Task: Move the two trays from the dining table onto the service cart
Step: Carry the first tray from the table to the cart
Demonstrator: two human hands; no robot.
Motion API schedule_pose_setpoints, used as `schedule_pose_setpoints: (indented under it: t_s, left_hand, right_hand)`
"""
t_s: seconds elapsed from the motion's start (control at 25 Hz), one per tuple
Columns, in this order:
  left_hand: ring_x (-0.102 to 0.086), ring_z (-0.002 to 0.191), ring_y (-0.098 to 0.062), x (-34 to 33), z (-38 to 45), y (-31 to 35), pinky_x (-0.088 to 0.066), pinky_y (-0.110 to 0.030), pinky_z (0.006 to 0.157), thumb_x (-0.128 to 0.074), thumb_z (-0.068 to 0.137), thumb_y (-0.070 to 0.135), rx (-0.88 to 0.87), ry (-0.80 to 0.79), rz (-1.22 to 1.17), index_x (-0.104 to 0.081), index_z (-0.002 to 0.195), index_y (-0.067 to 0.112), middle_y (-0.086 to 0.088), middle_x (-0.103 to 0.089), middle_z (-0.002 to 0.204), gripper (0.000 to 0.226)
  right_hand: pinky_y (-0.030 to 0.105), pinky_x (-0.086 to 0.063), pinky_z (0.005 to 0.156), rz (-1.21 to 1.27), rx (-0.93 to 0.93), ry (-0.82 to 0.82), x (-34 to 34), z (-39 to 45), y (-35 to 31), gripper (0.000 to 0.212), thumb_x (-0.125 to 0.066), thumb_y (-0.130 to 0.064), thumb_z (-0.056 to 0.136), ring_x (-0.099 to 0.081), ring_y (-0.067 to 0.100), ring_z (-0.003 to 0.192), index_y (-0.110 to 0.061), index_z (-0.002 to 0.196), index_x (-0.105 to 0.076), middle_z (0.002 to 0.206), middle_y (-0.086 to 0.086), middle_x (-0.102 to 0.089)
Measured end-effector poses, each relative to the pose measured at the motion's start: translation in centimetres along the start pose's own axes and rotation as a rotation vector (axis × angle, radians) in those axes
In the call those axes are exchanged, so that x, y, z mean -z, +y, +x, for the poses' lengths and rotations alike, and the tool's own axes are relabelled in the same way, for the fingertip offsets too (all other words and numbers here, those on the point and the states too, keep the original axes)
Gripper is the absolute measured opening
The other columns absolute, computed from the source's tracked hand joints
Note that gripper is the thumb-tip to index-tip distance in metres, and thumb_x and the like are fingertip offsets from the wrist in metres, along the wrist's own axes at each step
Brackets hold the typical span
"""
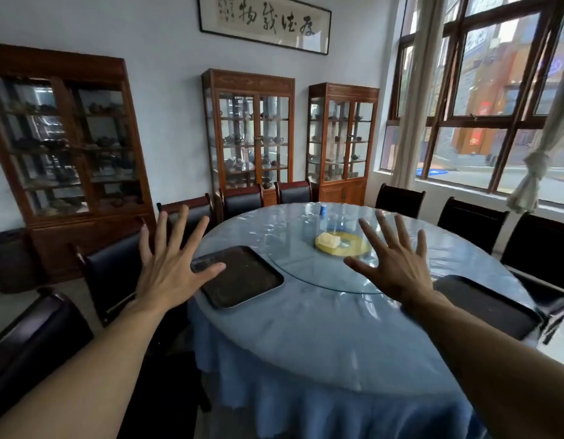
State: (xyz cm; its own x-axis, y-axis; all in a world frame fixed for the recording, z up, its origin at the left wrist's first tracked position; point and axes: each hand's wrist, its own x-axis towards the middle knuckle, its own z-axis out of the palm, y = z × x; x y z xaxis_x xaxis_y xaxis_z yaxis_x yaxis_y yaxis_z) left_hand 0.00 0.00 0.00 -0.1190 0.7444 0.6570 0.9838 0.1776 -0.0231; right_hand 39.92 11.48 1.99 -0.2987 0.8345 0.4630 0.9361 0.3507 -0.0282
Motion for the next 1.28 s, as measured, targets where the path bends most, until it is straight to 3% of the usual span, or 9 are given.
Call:
schedule_pose_setpoints:
  t_s: [0.2,0.44,0.56,0.92,1.28]
  left_hand:
    - [0.020,0.148,-0.026,-1.7,-4.3,-5.7,0.005,-0.058,0.115,-0.020,0.078,0.089,0.114,-0.097,0.076,0.003,0.153,0.044,0.004,0.015,0.164,0.090]
    - [0.023,0.147,-0.025,-4.2,-6.5,-11.6,0.006,-0.057,0.116,-0.006,0.073,0.093,0.179,-0.284,0.069,0.016,0.148,0.049,0.007,0.026,0.160,0.090]
    - [0.022,0.147,-0.024,-6.1,-6.4,-12.7,0.006,-0.057,0.116,-0.005,0.071,0.094,0.190,-0.348,0.031,0.015,0.148,0.050,0.009,0.026,0.160,0.091]
    - [0.011,0.149,-0.027,-14.5,-2.0,-12.8,0.001,-0.057,0.116,-0.005,0.069,0.095,0.224,-0.401,0.013,0.007,0.152,0.047,0.006,0.016,0.163,0.097]
    - [0.013,0.149,-0.026,-24.5,8.2,-11.1,0.005,-0.057,0.116,-0.008,0.071,0.095,0.345,-0.412,-0.011,0.005,0.152,0.046,0.007,0.018,0.163,0.096]
  right_hand:
    - [0.060,0.008,0.118,0.046,0.044,-0.084,-4.1,0.0,-5.8,0.094,-0.008,-0.091,0.071,0.019,0.020,0.150,-0.047,0.154,0.001,0.166,-0.008,0.011]
    - [0.061,0.007,0.118,0.024,0.033,-0.171,-8.1,0.2,-11.7,0.096,-0.005,-0.093,0.071,0.018,0.022,0.151,-0.046,0.154,0.005,0.166,-0.007,0.013]
    - [0.061,0.009,0.117,0.007,0.021,-0.221,-9.8,0.4,-12.8,0.097,-0.004,-0.093,0.070,0.019,0.023,0.150,-0.045,0.154,0.006,0.165,-0.006,0.015]
    - [0.060,0.002,0.119,0.042,0.017,-0.307,-15.2,7.1,-12.2,0.098,-0.007,-0.090,0.070,0.014,0.023,0.152,-0.042,0.155,0.004,0.166,-0.004,0.011]
    - [0.061,0.006,0.118,0.051,0.101,-0.324,-24.0,21.8,-7.3,0.097,-0.007,-0.091,0.072,0.013,0.024,0.152,-0.042,0.155,0.000,0.167,-0.005,0.006]
